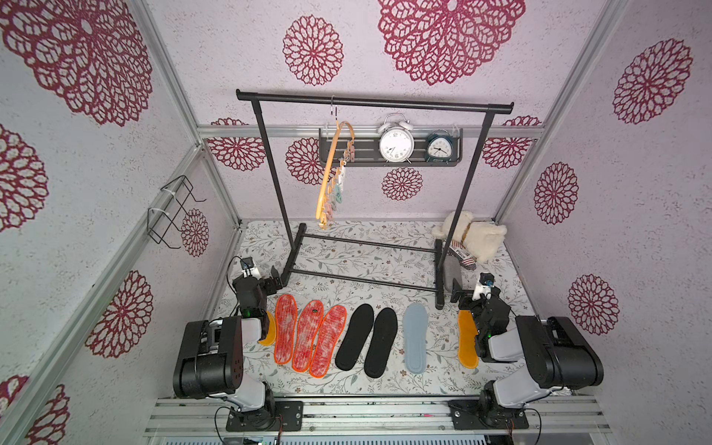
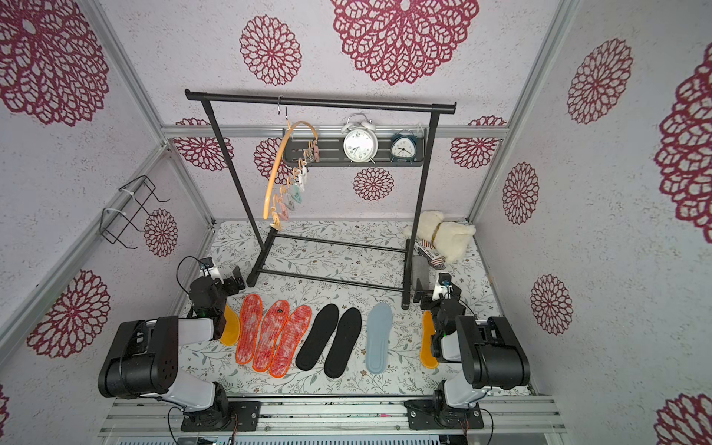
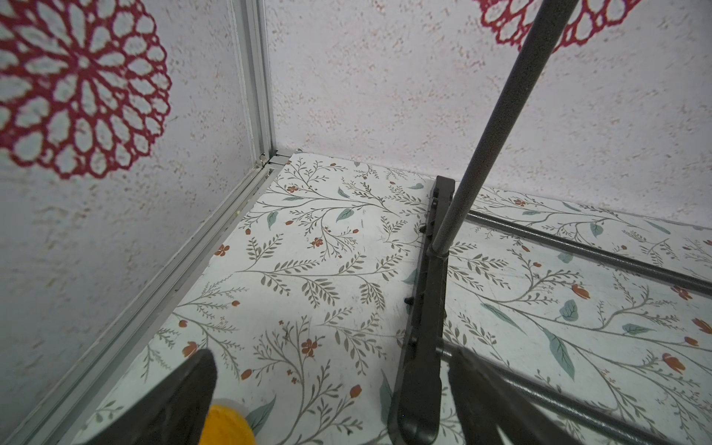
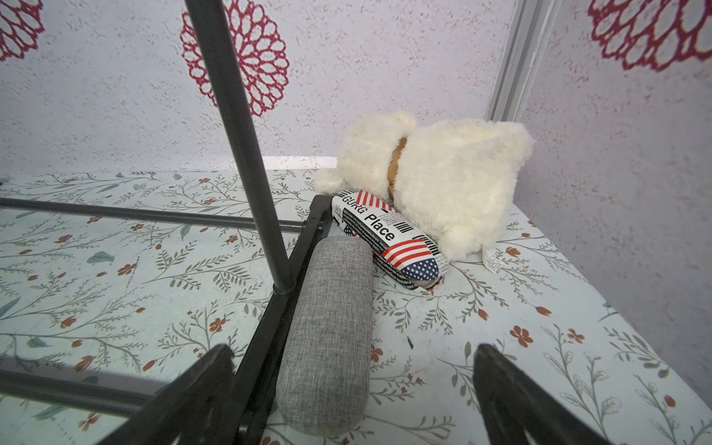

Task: Take the shoe insoles off the hanger
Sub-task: Reset both arms

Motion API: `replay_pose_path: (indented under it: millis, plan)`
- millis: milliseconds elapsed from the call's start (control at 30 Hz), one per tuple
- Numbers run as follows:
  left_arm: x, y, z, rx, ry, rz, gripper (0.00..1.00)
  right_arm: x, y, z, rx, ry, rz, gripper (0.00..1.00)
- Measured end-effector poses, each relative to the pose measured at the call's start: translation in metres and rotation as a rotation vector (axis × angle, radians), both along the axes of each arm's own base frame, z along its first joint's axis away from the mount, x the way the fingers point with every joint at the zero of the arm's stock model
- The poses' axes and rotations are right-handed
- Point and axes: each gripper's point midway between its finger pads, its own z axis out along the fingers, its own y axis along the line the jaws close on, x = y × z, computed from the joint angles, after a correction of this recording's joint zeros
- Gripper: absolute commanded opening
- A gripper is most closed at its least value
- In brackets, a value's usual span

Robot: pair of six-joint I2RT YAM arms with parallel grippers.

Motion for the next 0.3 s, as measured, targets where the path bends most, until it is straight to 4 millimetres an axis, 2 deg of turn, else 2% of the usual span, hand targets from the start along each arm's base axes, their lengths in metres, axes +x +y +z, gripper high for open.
replay_pose_path:
  millis: [300]
  plan:
    - [-0.0001, 0.0, -0.0003, 0.0, 0.001, 0.0, 0.97, 0.0047, 0.0073, 0.0017, -0.016, 0.003, 0.02, 0.99]
